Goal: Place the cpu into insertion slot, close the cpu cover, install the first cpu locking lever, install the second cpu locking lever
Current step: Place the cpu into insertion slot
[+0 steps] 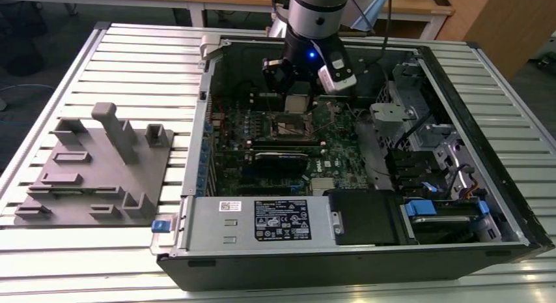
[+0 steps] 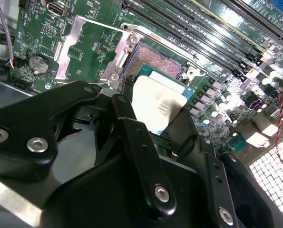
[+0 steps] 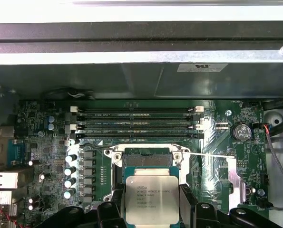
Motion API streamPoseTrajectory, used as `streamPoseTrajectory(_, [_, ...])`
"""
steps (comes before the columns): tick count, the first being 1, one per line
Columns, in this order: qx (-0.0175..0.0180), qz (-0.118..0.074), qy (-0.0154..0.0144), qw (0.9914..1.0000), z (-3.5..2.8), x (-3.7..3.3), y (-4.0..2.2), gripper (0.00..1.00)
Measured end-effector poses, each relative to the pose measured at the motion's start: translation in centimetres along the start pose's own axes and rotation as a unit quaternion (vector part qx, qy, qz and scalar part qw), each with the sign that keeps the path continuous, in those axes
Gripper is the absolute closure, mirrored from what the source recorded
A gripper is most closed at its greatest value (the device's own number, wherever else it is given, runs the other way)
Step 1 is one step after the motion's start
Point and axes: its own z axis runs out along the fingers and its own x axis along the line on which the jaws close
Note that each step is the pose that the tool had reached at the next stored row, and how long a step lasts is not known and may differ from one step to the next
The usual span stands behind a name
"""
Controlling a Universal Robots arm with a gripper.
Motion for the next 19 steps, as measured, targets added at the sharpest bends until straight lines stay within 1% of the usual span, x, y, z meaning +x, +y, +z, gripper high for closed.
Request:
streamPoseTrajectory(3, [0.0,0.0,-0.0021,1.0,0.07,0.0,-0.01,0.46])
streamPoseTrajectory(4, [0.0,0.0,-0.0023,1.0,0.07,0.0,-0.01,0.46])
streamPoseTrajectory(8, [-0.0001,0.0,-0.0024,1.0,0.08,0.0,-0.01,0.46])
streamPoseTrajectory(16, [-0.0001,0.0,-0.003,1.0,0.67,0.03,-0.06,0.46])
streamPoseTrajectory(19, [0.0,0.0,-0.0029,1.0,0.68,0.04,-0.06,0.46])
